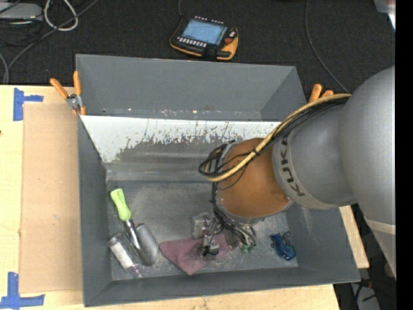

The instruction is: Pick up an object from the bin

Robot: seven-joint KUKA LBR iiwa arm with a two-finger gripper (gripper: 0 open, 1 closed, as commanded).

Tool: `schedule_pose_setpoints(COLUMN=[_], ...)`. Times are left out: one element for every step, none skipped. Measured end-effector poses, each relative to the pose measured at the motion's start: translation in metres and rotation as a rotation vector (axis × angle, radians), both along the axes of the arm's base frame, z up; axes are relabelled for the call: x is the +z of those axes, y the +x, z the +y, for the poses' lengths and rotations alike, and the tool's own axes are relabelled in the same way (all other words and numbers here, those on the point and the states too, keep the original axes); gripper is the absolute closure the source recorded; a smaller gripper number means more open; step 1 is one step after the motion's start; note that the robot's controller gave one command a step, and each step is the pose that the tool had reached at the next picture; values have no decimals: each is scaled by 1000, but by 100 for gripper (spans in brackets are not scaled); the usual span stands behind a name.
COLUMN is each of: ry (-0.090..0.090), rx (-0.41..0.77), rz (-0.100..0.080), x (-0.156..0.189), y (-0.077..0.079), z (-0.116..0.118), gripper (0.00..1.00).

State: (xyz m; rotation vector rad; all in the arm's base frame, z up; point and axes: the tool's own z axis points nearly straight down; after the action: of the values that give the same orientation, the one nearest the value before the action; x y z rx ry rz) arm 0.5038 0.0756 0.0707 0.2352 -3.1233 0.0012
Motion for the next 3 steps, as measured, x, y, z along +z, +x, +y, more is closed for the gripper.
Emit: schedule_pose_setpoints(ry=[1, 1, 3], rx=[5, 1, 18], rz=[1, 1, 6], x=[2, 1, -1], y=[-3, -2, 37], z=[-29, -26, -36], gripper=[100, 100, 100])
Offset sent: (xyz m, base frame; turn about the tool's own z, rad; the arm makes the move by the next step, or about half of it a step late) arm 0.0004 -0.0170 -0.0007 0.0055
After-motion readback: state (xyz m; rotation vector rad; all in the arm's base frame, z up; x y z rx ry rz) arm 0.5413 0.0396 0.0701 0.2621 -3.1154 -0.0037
